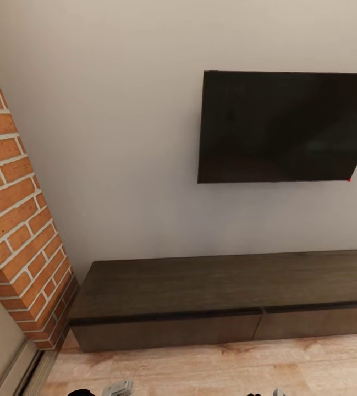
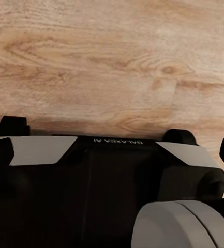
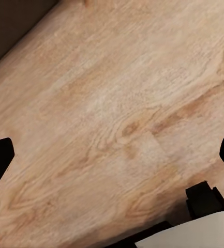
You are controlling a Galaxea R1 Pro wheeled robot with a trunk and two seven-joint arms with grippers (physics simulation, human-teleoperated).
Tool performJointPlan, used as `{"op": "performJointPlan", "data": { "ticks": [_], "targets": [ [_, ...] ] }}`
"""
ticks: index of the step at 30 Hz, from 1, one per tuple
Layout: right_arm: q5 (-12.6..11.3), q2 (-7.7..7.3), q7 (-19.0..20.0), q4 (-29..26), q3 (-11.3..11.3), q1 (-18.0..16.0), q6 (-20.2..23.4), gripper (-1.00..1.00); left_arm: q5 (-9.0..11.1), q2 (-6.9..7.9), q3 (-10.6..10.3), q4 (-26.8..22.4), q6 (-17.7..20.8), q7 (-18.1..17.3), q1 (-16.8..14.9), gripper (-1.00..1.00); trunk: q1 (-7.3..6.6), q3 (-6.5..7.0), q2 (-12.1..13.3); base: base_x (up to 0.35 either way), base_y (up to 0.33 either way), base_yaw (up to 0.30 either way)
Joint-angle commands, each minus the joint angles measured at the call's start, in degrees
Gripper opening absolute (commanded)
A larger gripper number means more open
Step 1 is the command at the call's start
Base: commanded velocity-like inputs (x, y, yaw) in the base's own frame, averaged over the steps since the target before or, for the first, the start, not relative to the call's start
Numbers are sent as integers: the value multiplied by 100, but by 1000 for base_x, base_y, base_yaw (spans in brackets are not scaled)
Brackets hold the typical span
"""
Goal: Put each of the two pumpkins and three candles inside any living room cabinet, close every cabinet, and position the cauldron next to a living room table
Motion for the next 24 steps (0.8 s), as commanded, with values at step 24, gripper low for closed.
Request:
{"op": "performJointPlan", "data": {
  "ticks": [24],
  "targets": [
    [-187,-64,2003,25,-953,83,-903,100,181,704,98,-14,16,-2655,-3,100,528,-437,-967,0,0,0]
  ]
}}
